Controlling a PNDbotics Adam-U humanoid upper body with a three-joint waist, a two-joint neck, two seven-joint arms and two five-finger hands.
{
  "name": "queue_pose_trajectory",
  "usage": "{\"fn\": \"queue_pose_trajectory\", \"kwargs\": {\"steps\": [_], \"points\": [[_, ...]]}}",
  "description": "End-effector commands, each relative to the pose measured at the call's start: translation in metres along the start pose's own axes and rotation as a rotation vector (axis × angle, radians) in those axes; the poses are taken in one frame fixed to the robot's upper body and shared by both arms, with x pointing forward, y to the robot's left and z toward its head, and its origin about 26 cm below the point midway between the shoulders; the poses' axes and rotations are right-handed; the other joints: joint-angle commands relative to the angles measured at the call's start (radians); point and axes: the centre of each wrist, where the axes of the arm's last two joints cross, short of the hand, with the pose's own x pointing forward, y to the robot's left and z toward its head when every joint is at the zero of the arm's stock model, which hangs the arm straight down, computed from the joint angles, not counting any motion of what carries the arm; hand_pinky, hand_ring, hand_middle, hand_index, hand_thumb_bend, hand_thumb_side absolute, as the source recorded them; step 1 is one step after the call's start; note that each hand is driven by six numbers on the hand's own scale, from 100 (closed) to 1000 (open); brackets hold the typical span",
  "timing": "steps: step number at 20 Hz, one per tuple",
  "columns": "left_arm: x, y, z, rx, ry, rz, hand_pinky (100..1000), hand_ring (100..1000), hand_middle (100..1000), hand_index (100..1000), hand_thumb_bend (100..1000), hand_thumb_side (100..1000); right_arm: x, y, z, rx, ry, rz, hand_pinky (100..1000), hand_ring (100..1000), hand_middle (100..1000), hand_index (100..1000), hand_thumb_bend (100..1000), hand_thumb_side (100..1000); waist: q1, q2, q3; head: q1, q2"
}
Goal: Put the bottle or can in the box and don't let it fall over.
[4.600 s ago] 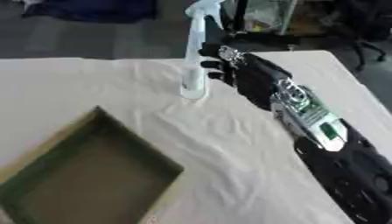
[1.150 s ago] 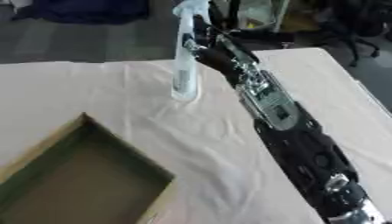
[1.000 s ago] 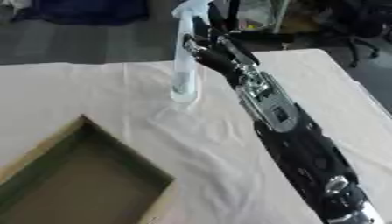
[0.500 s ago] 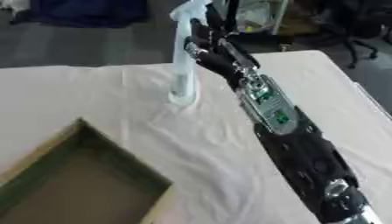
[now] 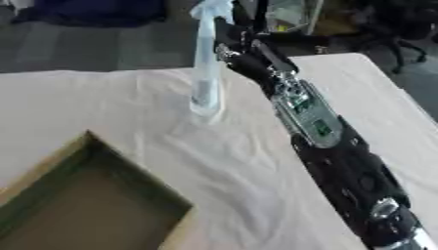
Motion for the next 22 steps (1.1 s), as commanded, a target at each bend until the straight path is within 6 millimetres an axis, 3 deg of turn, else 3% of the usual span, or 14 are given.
{"fn": "queue_pose_trajectory", "kwargs": {"steps": [1,14,22], "points": [[0.007,0.003,-0.004,-0.011,-0.024,-0.023,969,1000,968,721,105,760,0.016,-0.015,0.0,-0.029,-0.039,0.025,1000,1000,1000,1000,100,470,0.003,-0.013,0.0,0.002,-0.017],[0.007,0.002,-0.005,-0.015,-0.03,-0.026,970,1000,971,721,103,761,0.03,-0.021,-0.003,-0.032,-0.073,0.019,1000,1000,1000,1000,100,470,0.004,0.002,0.01,0.001,-0.034],[0.007,0.002,-0.006,-0.016,-0.031,-0.025,971,1000,972,721,104,761,0.035,-0.012,-0.004,-0.005,-0.08,-0.001,1000,1000,1000,1000,100,470,0.005,0.004,0.003,0.0,-0.032]]}}
